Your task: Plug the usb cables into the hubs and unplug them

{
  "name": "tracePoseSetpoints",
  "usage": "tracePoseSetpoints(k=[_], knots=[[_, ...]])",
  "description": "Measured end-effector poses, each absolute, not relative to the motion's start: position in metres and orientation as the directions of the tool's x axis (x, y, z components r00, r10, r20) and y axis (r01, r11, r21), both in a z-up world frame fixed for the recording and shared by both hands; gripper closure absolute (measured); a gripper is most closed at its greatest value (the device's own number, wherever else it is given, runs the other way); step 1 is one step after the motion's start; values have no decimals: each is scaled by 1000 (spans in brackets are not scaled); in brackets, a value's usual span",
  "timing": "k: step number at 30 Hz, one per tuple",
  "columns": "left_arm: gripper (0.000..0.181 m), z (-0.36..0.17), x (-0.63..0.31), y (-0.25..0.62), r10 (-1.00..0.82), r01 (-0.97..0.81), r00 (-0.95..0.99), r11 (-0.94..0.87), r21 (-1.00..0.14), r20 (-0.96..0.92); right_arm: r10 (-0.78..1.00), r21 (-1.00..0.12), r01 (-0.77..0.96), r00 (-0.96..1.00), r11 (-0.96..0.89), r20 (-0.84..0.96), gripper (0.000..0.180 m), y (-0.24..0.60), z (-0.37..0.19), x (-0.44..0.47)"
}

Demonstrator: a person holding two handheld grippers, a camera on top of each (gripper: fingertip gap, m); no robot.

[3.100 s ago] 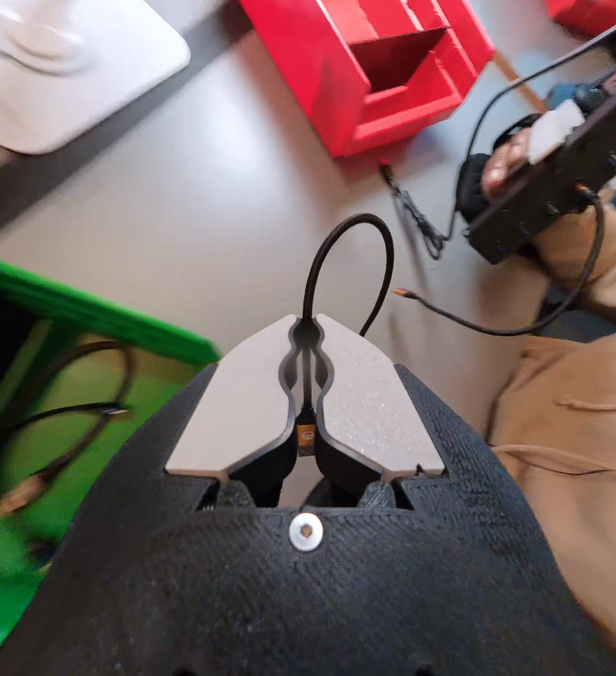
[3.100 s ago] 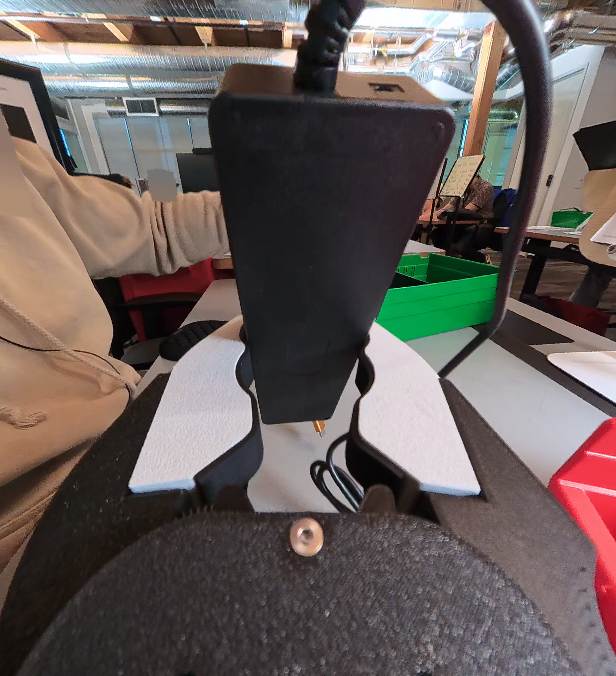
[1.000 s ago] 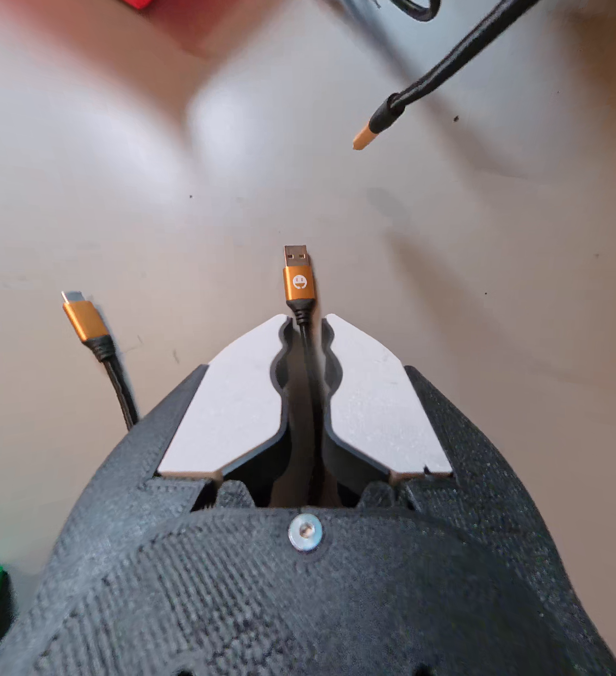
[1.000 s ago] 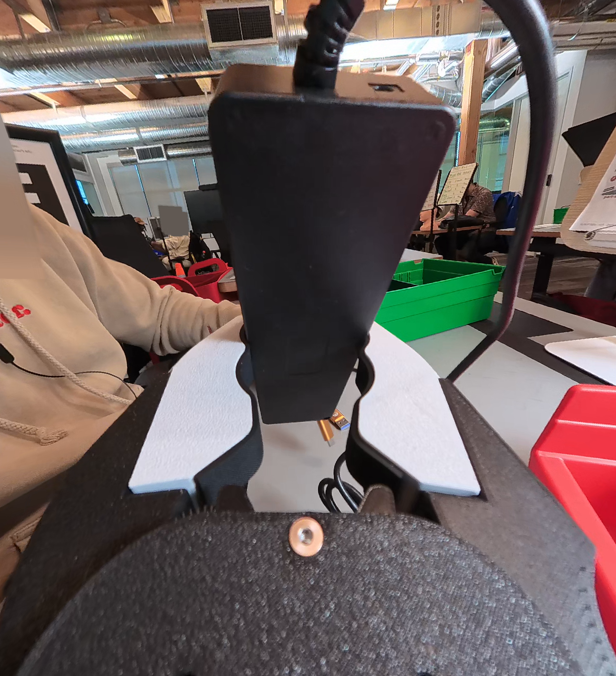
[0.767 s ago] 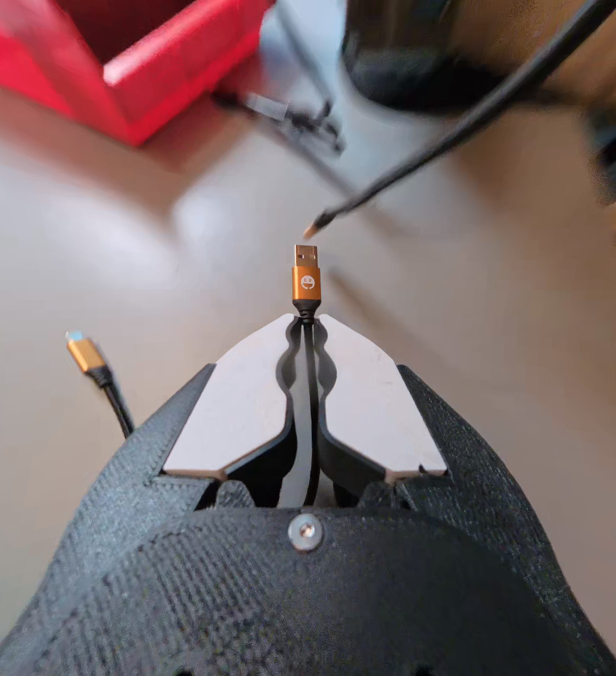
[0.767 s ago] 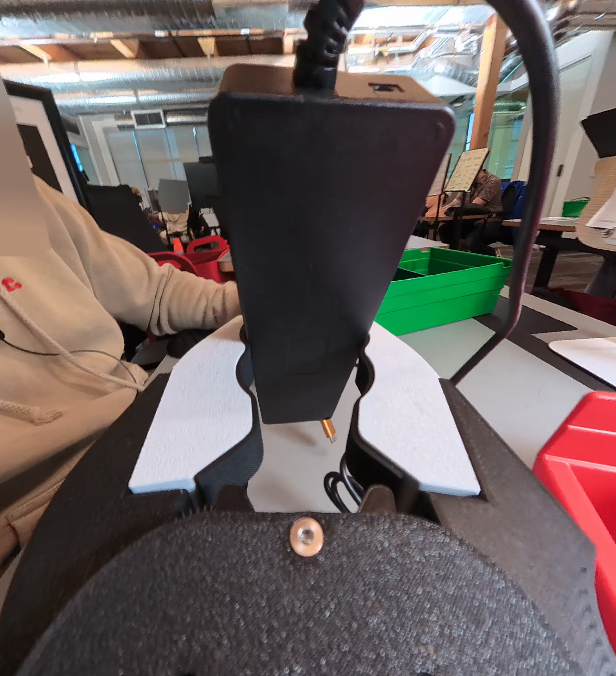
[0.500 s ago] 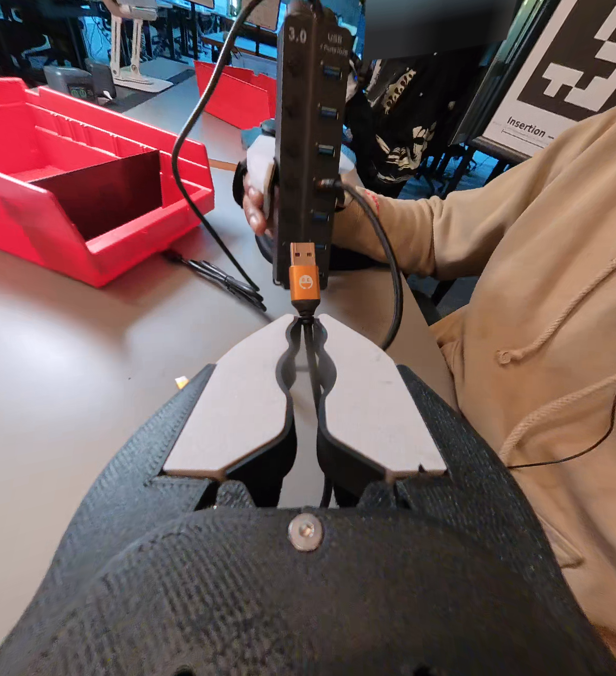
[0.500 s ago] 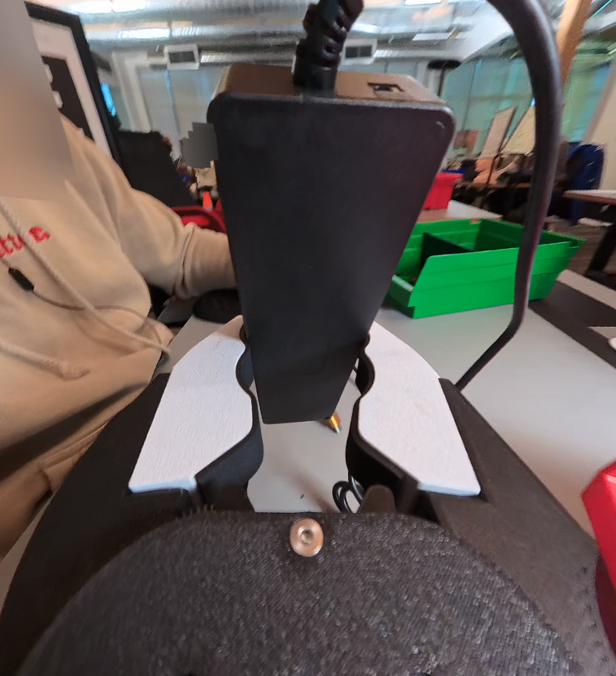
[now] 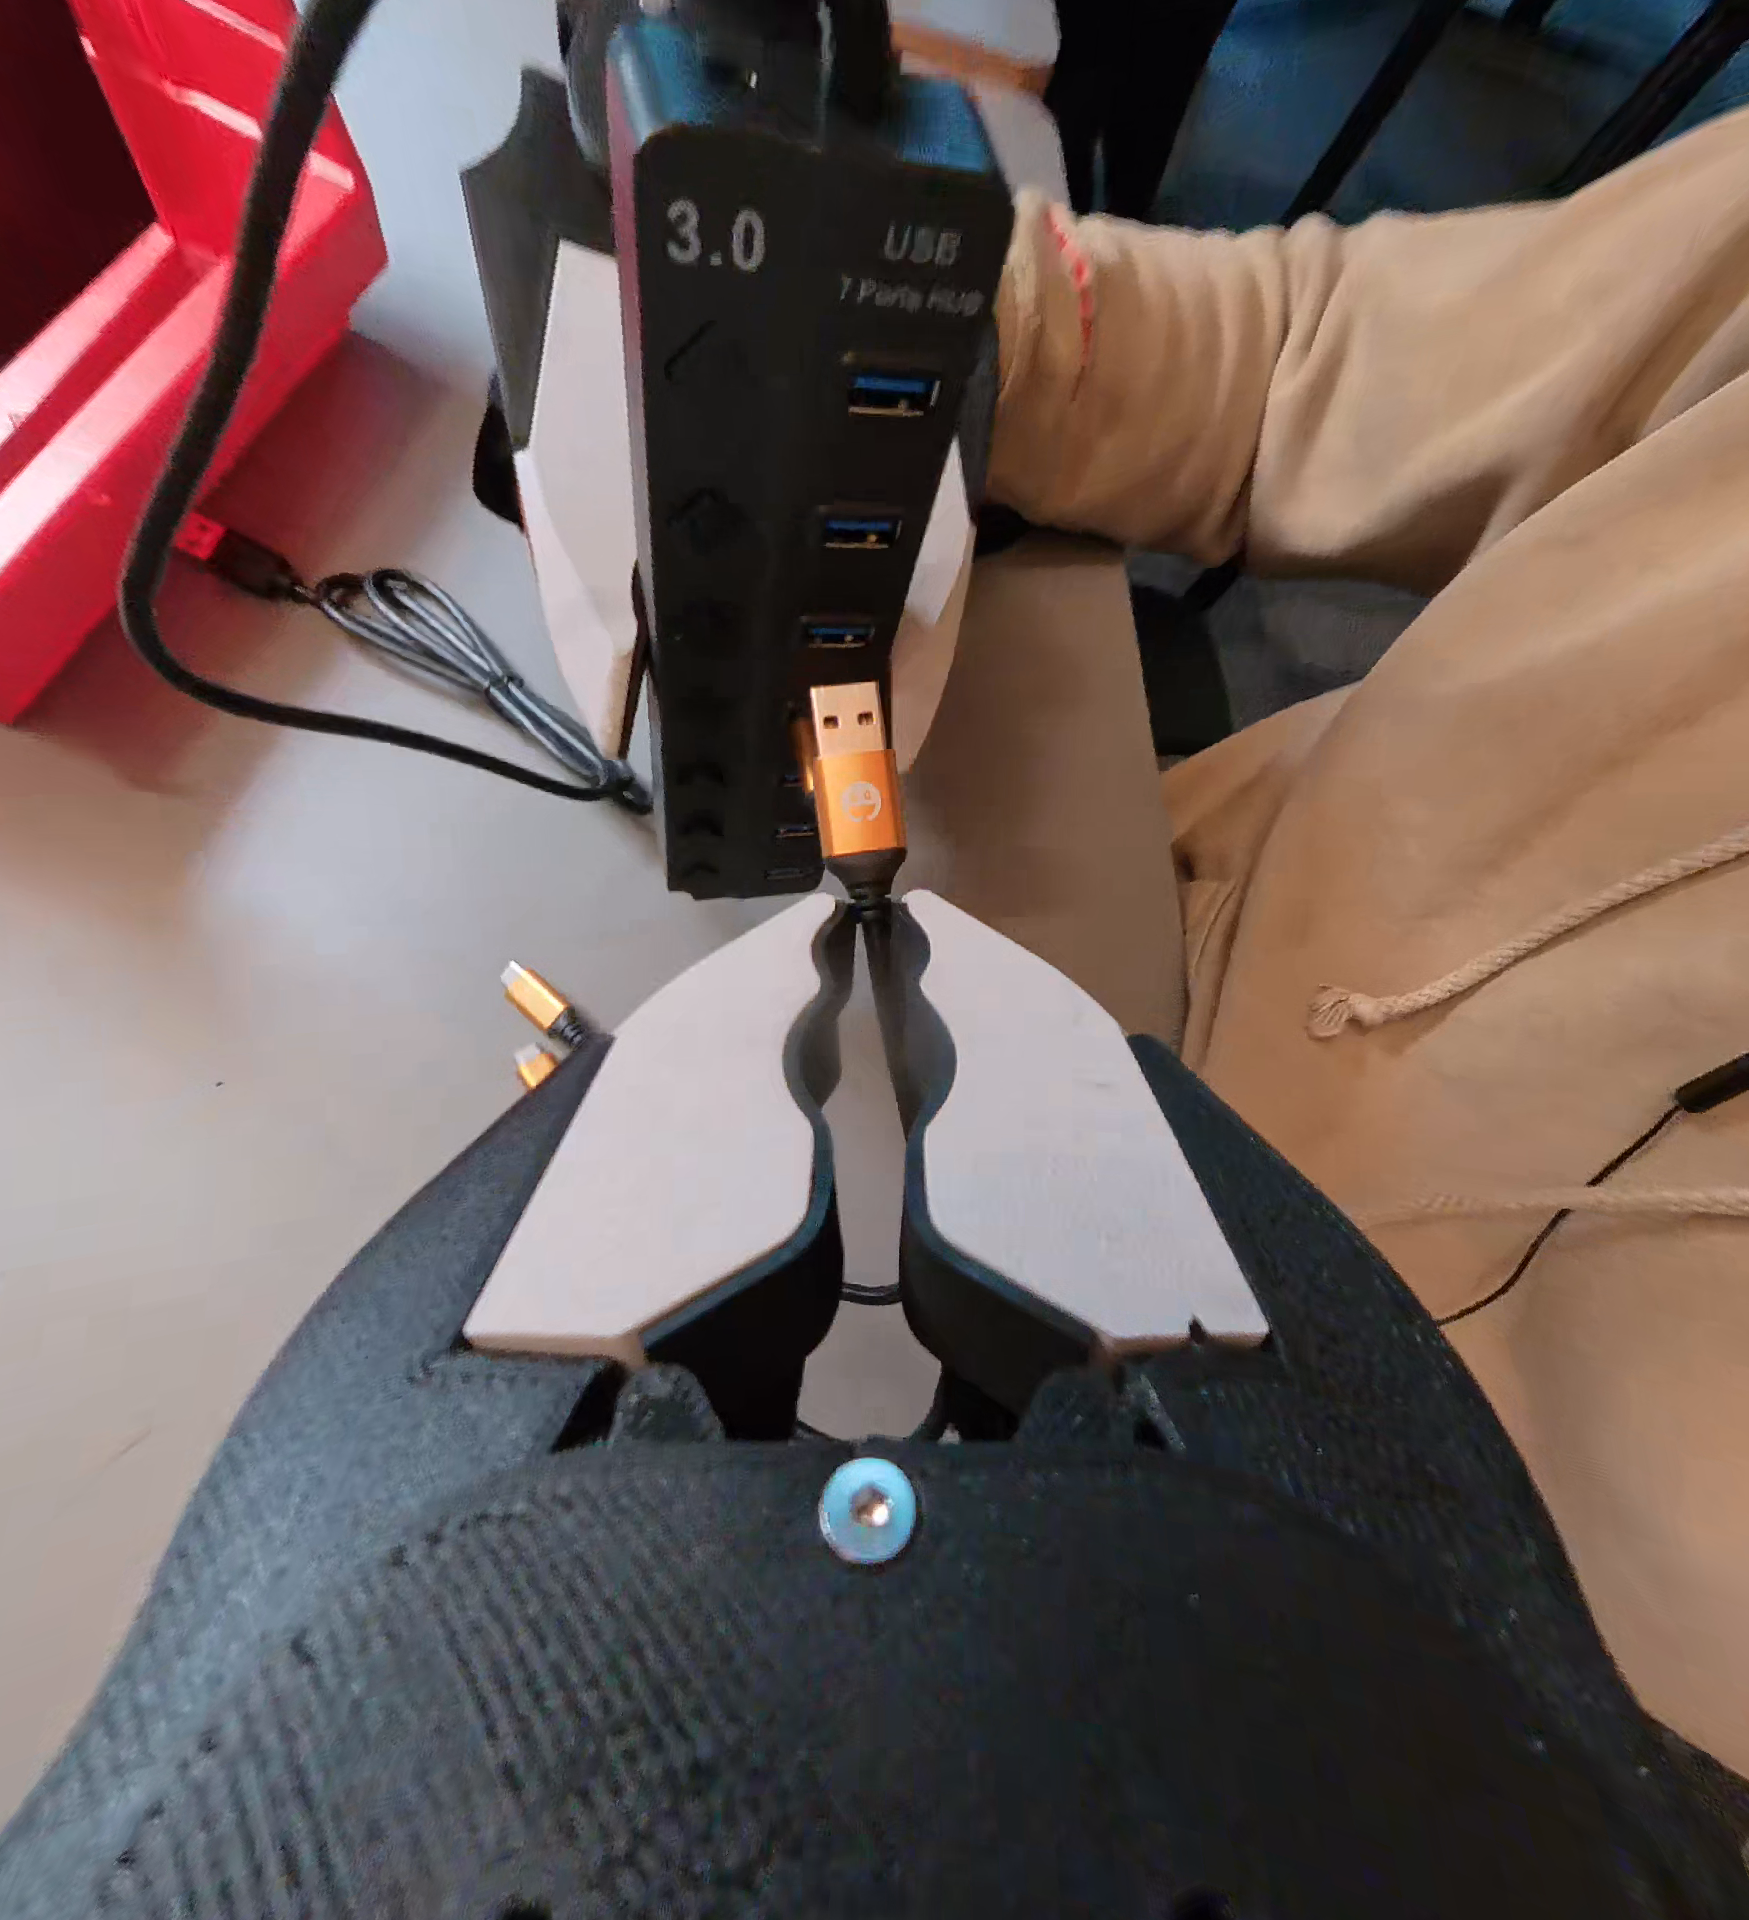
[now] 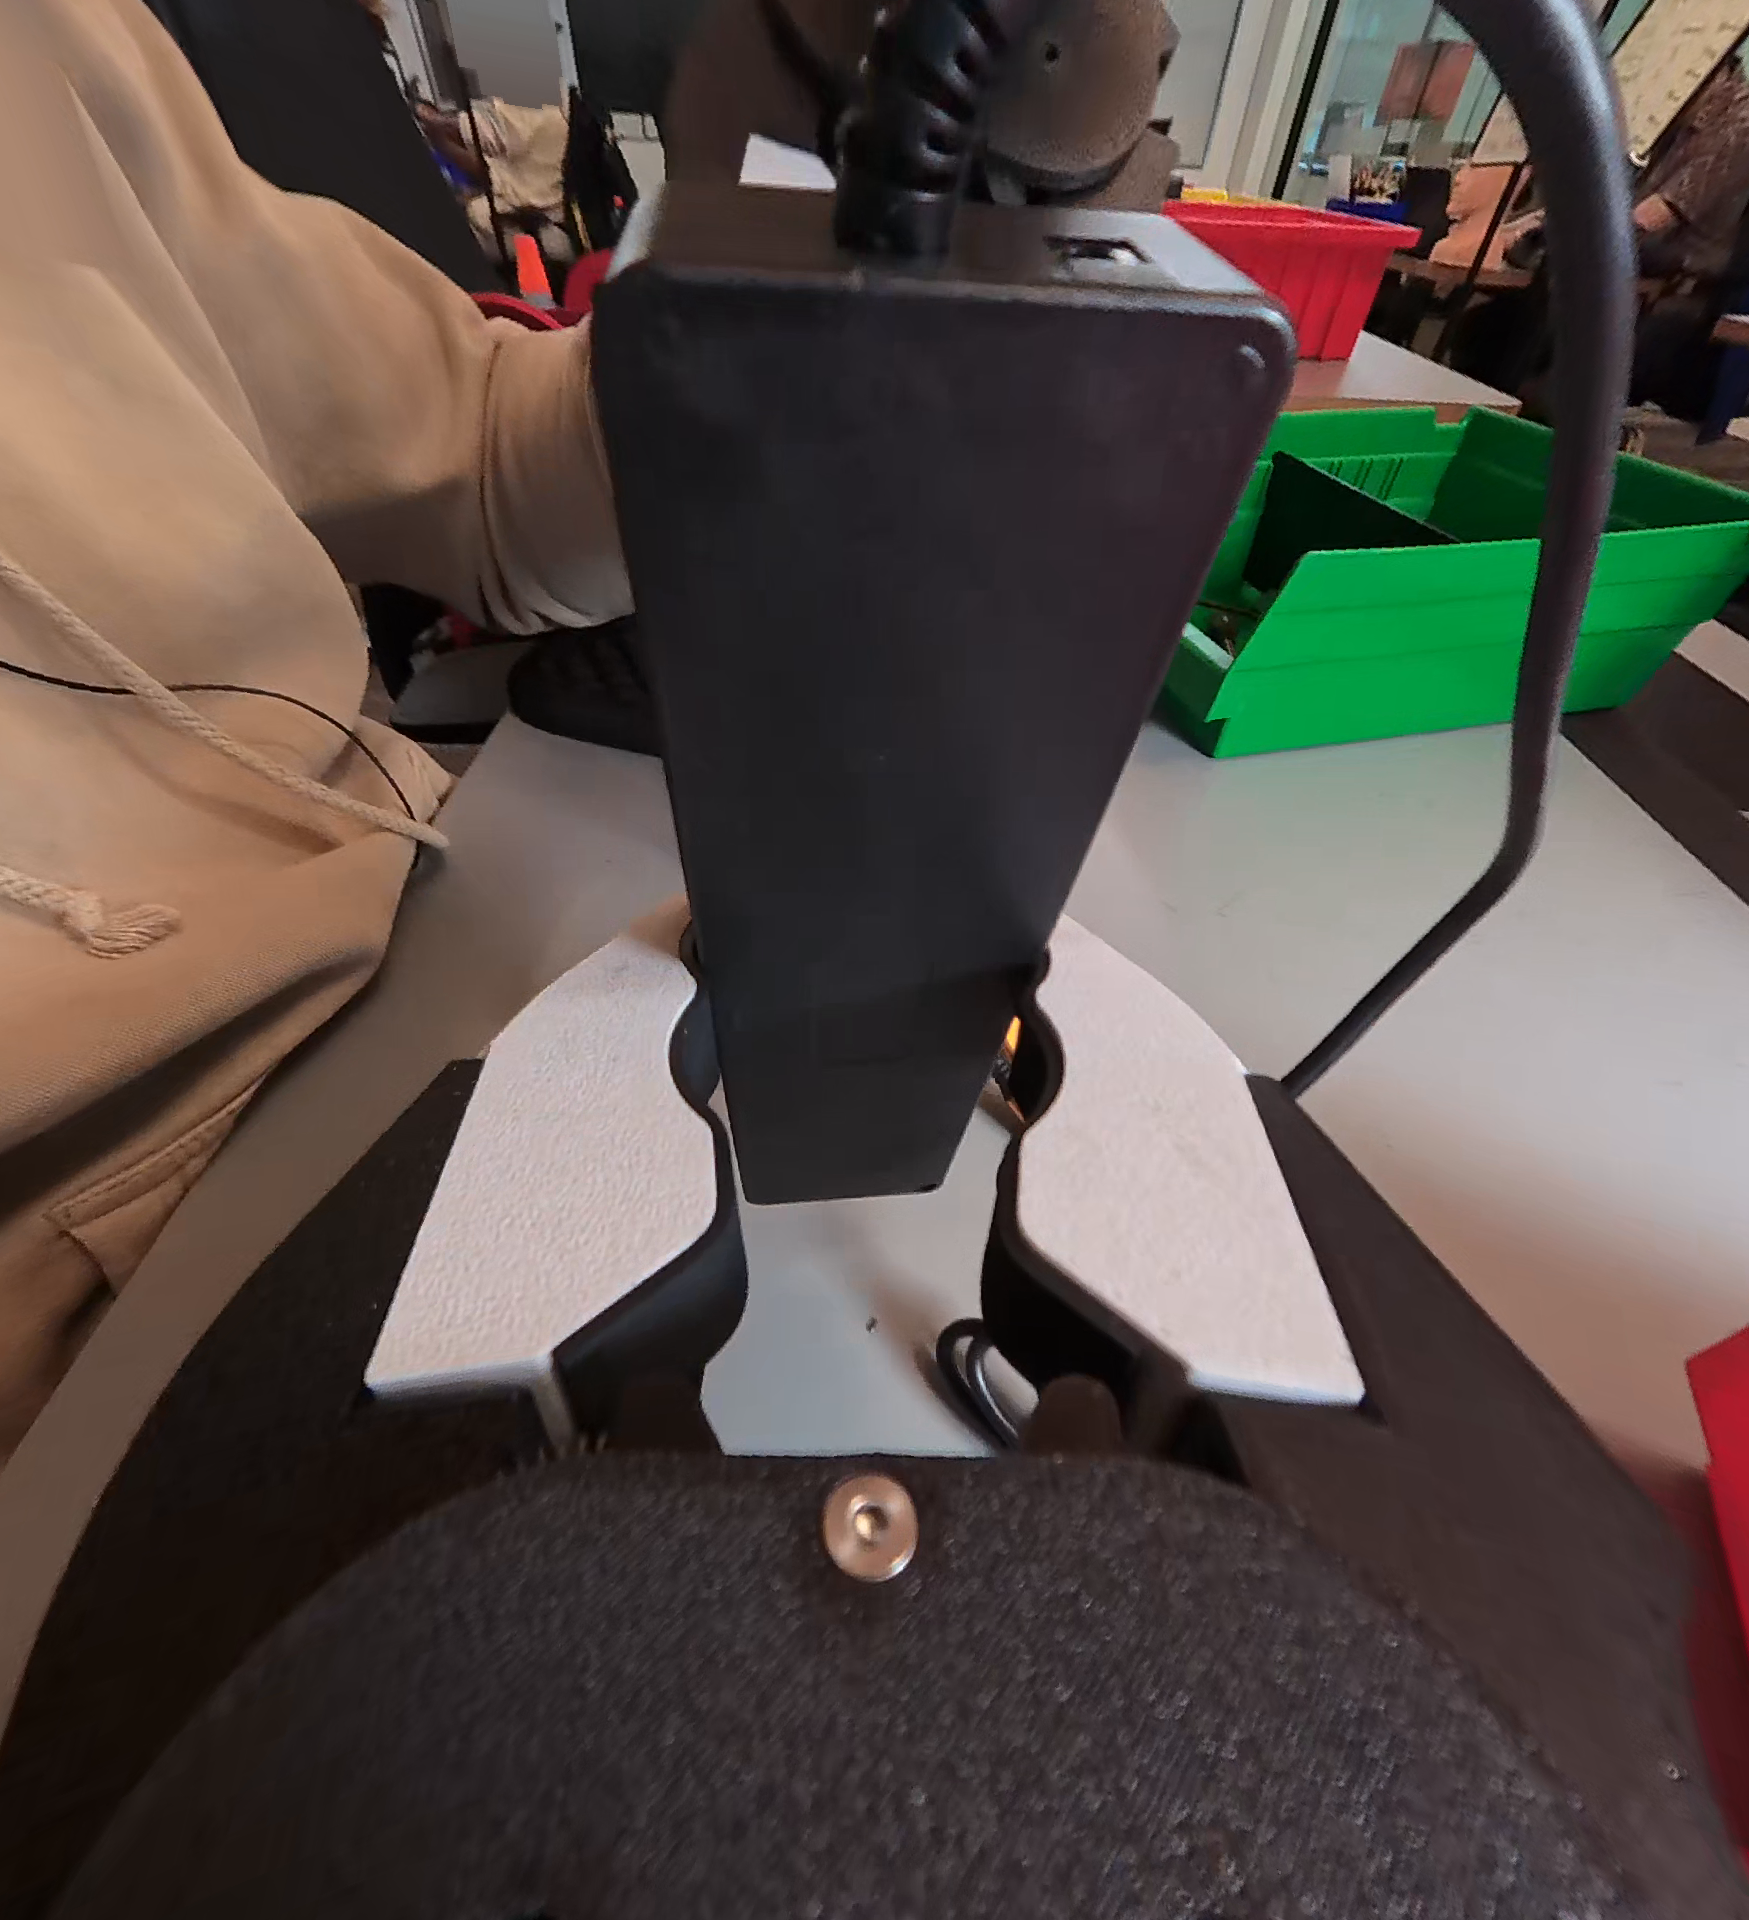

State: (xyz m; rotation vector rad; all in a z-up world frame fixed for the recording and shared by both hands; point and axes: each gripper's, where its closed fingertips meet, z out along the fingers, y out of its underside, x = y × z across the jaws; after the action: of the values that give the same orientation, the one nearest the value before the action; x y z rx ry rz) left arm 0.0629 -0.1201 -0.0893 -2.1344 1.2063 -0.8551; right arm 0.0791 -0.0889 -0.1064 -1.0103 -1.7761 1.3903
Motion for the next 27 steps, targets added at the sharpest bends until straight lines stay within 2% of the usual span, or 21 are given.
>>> tracePoseSetpoints(k=[9,18,27], knots=[[174,-101,68,-119,-882,-619,384,-465,-633,272,881,-935,277,-467,222,71,126,-90,-123,77],[174,-108,64,-121,-884,-682,399,-463,-566,243,883,-927,300,-464,226,65,126,-91,-127,75],[174,-107,66,-118,-897,-722,415,-426,-545,151,886,-923,320,-462,215,46,126,-91,-127,76]])
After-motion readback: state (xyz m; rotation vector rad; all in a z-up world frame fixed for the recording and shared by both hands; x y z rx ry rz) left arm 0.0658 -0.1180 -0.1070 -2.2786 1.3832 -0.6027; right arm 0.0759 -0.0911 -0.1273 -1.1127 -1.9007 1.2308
